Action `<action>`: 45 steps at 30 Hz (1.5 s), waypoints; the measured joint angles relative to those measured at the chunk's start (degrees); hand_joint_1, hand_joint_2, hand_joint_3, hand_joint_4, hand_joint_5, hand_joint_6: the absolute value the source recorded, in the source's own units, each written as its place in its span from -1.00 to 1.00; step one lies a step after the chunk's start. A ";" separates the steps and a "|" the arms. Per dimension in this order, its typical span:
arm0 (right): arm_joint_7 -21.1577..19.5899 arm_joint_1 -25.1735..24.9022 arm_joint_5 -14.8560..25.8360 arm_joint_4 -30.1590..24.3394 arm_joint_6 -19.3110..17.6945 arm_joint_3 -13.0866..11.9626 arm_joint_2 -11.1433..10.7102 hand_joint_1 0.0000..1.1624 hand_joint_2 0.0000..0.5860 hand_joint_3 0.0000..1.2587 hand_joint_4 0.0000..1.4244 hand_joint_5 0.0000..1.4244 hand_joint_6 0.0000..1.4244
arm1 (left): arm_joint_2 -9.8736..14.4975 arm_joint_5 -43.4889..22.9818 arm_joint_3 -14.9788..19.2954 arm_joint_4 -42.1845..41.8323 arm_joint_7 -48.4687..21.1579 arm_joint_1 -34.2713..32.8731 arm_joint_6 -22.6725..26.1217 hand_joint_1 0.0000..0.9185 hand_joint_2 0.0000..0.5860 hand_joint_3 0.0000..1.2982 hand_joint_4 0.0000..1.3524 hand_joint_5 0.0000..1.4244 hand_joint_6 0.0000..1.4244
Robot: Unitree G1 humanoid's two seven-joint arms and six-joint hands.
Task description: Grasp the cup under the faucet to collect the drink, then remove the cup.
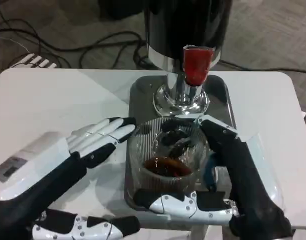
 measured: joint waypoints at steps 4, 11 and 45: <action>1.03 0.02 0.19 -0.76 0.00 -0.59 -0.22 0.67 -0.97 0.52 0.52 0.74 1.00 | -0.16 -0.37 0.17 -0.18 0.00 0.53 0.00 -0.05 -0.43 -0.86 -1.00 -1.00 -0.96; 2.60 1.07 0.51 -1.42 0.00 -1.20 -1.48 0.64 -0.94 0.54 0.55 0.76 1.00 | -0.16 -0.44 1.15 -0.64 0.00 1.54 0.01 -0.15 -0.41 -0.90 -1.00 -1.00 -0.97; 5.70 4.36 4.80 -5.59 -0.01 -6.21 -4.75 0.55 -0.75 0.58 0.62 0.84 1.00 | -0.70 0.83 4.05 -4.60 -0.21 5.50 3.74 -0.48 -0.45 -0.97 -1.00 -1.00 -0.99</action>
